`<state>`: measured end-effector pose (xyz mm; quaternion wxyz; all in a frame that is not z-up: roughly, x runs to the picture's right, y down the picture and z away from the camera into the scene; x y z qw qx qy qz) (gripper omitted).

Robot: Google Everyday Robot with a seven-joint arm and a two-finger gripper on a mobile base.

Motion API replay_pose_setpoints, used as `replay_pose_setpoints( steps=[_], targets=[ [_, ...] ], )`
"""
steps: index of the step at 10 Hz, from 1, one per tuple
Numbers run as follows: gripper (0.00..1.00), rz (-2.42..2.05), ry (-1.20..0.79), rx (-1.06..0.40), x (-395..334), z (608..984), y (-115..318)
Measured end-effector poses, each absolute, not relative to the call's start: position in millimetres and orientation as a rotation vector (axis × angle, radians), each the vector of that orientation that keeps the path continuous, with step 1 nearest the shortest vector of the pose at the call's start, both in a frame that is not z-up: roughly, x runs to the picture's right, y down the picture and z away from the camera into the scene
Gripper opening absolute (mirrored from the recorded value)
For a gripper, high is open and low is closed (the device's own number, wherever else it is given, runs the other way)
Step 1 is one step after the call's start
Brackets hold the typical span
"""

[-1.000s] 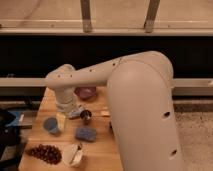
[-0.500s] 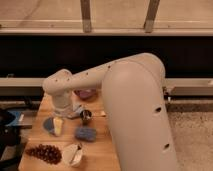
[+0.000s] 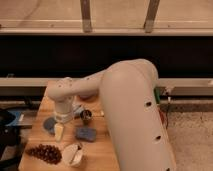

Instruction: Place sponge in plastic cup

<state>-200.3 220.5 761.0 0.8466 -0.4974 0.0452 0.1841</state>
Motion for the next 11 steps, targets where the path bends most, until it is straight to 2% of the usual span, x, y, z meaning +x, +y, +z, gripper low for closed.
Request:
replay_pose_setpoints(
  steps=[5,11],
  targets=[
    [0.78,0.437,0.175,-1.076,-167,772,231],
    [0.78,0.502,0.207,-0.996,-136,770,200]
  ],
)
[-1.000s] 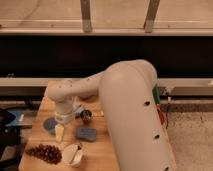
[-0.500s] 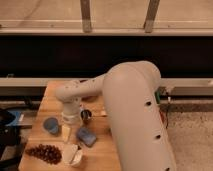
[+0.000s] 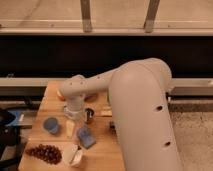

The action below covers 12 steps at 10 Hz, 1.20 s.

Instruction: Place sponge in plastic cup

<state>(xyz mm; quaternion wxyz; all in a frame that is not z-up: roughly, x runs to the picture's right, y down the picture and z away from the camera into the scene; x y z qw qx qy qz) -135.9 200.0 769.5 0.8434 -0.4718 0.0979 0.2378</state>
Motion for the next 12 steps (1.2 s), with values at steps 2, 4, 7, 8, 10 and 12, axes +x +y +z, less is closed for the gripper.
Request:
replay_pose_setpoints(
  steps=[2,4,7,8,10,12],
  targets=[
    [0.78,0.526,0.227,-0.996,-125,770,201],
    [0.78,0.546,0.249,-1.013,-116,774,210],
    [0.78,0.567,0.288,-1.039,-108,780,223],
    [0.78,0.568,0.316,-1.045,-107,782,226],
    [0.78,0.565,0.378,-1.047,-112,786,229],
    [0.78,0.56,0.424,-1.036,-121,790,226]
  ],
)
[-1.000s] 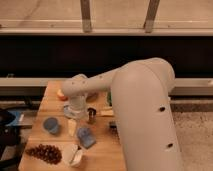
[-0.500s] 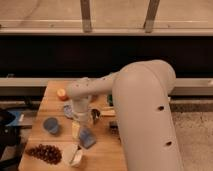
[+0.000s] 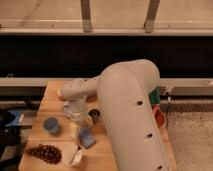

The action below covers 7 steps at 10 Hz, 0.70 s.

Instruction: Place sponge in plastic cup

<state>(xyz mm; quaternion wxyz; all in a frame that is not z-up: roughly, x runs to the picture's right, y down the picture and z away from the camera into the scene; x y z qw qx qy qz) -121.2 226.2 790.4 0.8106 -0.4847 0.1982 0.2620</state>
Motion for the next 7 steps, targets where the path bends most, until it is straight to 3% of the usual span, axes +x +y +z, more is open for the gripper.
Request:
replay_pose_setpoints(
  steps=[5,6,7],
  targets=[
    [0.78,0.554,0.481,-1.034,-135,802,229],
    [0.72,0.552,0.495,-1.035,-137,804,230],
    [0.61,0.546,0.508,-1.036,-140,806,233]
  ],
)
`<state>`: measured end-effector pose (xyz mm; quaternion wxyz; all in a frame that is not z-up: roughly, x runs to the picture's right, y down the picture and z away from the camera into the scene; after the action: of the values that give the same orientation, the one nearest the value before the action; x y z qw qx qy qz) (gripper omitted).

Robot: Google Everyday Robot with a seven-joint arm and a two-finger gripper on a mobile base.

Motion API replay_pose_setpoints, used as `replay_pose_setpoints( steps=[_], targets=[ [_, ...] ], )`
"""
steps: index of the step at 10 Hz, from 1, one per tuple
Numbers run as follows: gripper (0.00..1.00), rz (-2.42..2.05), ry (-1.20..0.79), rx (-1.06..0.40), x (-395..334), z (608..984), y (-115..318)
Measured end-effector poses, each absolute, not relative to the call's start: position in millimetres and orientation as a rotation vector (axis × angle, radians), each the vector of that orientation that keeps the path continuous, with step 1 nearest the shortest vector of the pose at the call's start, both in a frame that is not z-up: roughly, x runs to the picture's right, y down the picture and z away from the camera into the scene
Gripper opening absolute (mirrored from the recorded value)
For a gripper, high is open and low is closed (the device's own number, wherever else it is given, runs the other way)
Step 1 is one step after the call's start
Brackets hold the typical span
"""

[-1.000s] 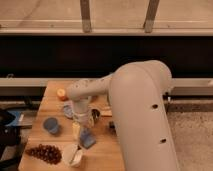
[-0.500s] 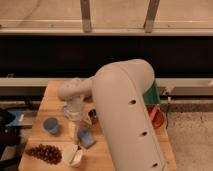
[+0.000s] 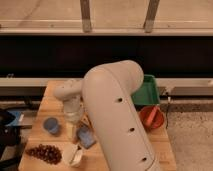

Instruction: Place sponge in plastic cup

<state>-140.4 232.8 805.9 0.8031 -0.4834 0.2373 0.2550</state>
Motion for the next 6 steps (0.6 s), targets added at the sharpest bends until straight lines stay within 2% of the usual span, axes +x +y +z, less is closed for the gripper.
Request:
replay_pose_setpoints(
  steps=[6],
  targets=[
    [0.04,0.56,0.518,-1.009,-135.4,801.4,225.6]
  ],
)
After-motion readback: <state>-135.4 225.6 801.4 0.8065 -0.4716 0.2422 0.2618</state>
